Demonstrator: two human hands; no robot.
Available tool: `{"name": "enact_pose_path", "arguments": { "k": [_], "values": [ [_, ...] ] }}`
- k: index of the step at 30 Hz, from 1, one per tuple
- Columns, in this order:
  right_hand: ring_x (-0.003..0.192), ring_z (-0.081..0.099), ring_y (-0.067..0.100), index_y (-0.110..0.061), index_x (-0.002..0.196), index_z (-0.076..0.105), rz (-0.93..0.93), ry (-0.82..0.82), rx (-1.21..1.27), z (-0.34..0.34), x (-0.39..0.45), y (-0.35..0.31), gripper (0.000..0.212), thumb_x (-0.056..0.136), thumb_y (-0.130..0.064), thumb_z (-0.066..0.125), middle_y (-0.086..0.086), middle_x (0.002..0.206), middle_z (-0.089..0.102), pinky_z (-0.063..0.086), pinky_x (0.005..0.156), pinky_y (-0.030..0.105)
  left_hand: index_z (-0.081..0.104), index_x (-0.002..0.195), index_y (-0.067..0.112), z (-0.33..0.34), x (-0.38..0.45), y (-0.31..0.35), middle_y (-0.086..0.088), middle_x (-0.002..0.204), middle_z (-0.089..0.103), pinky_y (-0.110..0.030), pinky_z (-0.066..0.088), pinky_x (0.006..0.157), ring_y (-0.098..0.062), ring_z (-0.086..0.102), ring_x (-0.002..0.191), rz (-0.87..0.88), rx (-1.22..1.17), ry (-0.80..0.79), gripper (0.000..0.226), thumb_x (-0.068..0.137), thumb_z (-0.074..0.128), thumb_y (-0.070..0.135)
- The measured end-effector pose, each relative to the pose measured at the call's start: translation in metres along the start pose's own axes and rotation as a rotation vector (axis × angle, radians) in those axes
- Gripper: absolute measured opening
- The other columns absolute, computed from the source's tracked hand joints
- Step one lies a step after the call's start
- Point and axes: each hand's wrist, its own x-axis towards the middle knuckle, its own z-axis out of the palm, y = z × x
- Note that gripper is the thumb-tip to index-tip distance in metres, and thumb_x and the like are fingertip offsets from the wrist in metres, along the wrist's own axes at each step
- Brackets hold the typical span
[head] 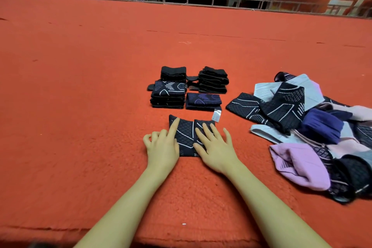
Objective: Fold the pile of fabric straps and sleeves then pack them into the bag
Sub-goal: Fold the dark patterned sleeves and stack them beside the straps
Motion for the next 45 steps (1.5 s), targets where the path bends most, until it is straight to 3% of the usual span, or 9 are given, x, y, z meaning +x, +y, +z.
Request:
{"name": "enact_pose_path", "arguments": {
  "k": [6, 11, 13, 16, 22, 27, 32, 39, 45],
  "values": [
    [0.131, 0.027, 0.027, -0.035, 0.145, 0.034, 0.040, 0.162, 0.036, 0.001, -0.008, -0.004, 0.085, 0.075, -0.063, -0.004, 0.002, 0.144, 0.033, 0.003, 0.104, 0.036, 0.053, 0.131, 0.024, -0.012, 0.009, 0.019, 0.010, 0.081, 0.062, -0.030, 0.023, 0.085, -0.013, 0.060, 0.079, 0.043, -0.304, 0.100, 0.049, 0.082, 0.055, 0.024],
    [0.116, 0.043, 0.013, -0.024, 0.134, 0.049, 0.240, 0.462, 0.583, -0.002, -0.013, 0.006, 0.075, 0.081, -0.054, 0.005, -0.005, 0.122, 0.052, 0.011, 0.097, 0.026, 0.038, 0.140, 0.026, -0.012, 0.017, 0.057, 0.005, 0.113, 0.063, -0.011, 0.039, 0.094, -0.007, 0.060, 0.104, -0.027, -0.912, -0.357, 0.050, 0.093, 0.055, 0.025],
    [0.113, 0.047, 0.014, -0.019, 0.127, 0.056, 0.312, 0.582, 0.605, -0.003, -0.018, 0.006, 0.069, 0.084, -0.052, 0.012, -0.003, 0.120, 0.053, 0.012, 0.096, 0.025, 0.045, 0.137, 0.009, -0.006, 0.016, 0.061, -0.006, 0.126, 0.054, -0.007, 0.033, 0.098, -0.016, 0.053, 0.115, 0.052, -0.794, -0.354, 0.039, 0.098, 0.049, 0.011],
    [0.113, 0.048, 0.021, -0.014, 0.115, 0.063, 0.330, 0.546, 0.497, 0.000, -0.018, 0.003, 0.066, 0.083, -0.053, 0.020, 0.003, 0.120, 0.053, 0.015, 0.097, 0.031, 0.053, 0.128, 0.000, 0.002, 0.018, 0.059, -0.011, 0.128, 0.048, -0.023, 0.032, 0.106, -0.026, 0.047, 0.122, 0.090, -0.625, -0.308, 0.036, 0.093, 0.048, -0.003],
    [0.117, 0.042, 0.025, -0.016, 0.109, 0.063, 0.355, 0.427, 0.364, 0.005, -0.019, 0.008, 0.047, 0.080, -0.043, 0.039, 0.003, 0.124, 0.050, 0.016, 0.095, 0.034, 0.010, 0.152, 0.034, 0.001, 0.033, 0.043, 0.010, 0.160, -0.002, -0.037, 0.000, 0.117, -0.015, -0.005, 0.147, 0.267, 0.001, -0.709, 0.053, 0.102, 0.027, 0.031],
    [0.114, 0.041, 0.024, -0.016, 0.100, 0.056, 0.368, 0.434, 0.329, 0.008, -0.021, 0.008, 0.029, 0.087, -0.042, 0.054, 0.001, 0.120, 0.049, 0.017, 0.094, 0.035, 0.006, 0.151, 0.039, 0.002, 0.040, 0.033, 0.011, 0.159, -0.006, -0.040, -0.004, 0.118, -0.014, -0.010, 0.146, 0.351, 0.000, -0.787, 0.051, 0.103, 0.023, 0.033],
    [0.108, 0.045, 0.027, -0.014, 0.086, 0.056, 0.298, 0.484, 0.377, 0.007, -0.025, 0.004, 0.017, 0.086, -0.029, 0.063, 0.005, 0.113, 0.053, 0.018, 0.089, 0.033, 0.017, 0.150, 0.038, 0.007, 0.024, 0.031, 0.012, 0.159, 0.006, -0.034, -0.005, 0.115, -0.013, -0.002, 0.147, 0.346, -0.052, -0.598, 0.076, 0.078, -0.004, 0.056],
    [0.102, 0.043, 0.024, -0.018, 0.079, 0.046, 0.323, 0.507, 0.394, 0.002, -0.028, 0.003, 0.017, 0.083, -0.025, 0.060, 0.001, 0.106, 0.052, 0.019, 0.087, 0.032, 0.021, 0.149, 0.037, 0.006, 0.019, 0.031, 0.012, 0.159, 0.012, -0.033, 0.003, 0.112, -0.014, 0.007, 0.146, 0.363, -0.019, -0.572, 0.078, 0.078, -0.006, 0.055],
    [0.124, 0.035, 0.025, -0.012, 0.108, 0.057, 0.403, 0.396, 0.296, 0.006, -0.024, 0.004, 0.036, 0.088, -0.042, 0.053, 0.005, 0.132, 0.046, 0.017, 0.102, 0.038, 0.026, 0.148, 0.038, 0.007, 0.020, 0.029, 0.014, 0.158, 0.013, -0.034, 0.000, 0.115, -0.009, 0.004, 0.146, 0.302, -0.096, -0.581, 0.046, 0.102, 0.028, 0.040]
  ]
}}
